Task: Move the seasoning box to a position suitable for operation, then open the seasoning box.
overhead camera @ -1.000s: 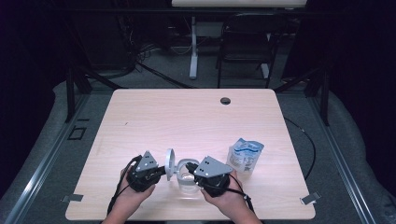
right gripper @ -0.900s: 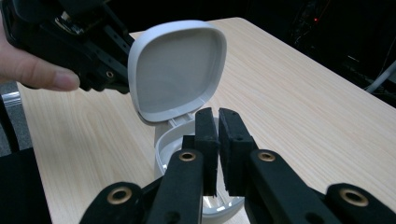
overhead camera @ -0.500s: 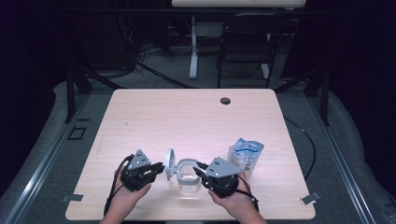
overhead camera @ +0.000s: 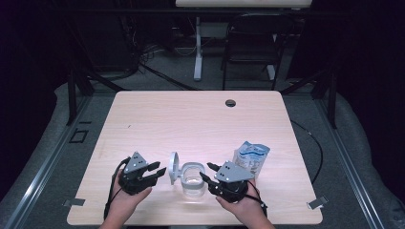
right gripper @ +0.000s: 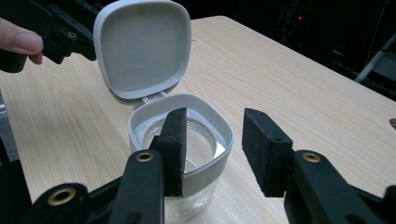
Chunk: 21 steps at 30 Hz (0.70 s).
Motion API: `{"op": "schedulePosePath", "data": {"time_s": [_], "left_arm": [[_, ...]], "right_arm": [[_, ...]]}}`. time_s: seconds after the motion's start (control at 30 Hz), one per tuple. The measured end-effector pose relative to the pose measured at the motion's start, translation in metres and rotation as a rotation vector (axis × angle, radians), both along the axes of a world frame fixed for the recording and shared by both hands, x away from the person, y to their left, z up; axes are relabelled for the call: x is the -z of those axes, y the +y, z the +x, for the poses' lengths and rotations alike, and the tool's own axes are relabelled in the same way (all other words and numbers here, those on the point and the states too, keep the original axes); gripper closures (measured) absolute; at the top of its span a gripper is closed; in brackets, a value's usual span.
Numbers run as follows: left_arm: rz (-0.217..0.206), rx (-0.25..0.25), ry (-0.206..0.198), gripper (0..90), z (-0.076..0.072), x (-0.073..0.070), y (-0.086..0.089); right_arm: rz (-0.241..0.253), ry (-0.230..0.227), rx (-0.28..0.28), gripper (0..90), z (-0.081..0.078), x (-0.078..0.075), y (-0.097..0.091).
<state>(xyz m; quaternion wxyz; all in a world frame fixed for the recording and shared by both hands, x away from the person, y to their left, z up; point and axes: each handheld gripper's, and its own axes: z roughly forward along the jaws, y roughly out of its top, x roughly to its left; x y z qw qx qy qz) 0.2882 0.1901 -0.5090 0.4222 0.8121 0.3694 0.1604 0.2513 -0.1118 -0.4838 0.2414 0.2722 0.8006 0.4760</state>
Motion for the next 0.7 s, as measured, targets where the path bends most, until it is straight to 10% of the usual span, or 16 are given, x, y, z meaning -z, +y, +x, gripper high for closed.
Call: {"op": "schedulePosePath", "data": {"time_s": [0.7], "left_arm": [[-0.038, -0.06, -0.018, 54.0, 0.002, 0.002, 0.018]], "right_arm": [[-0.008, 0.023, 0.066, 51.3, 0.0, 0.006, -0.028]]}}
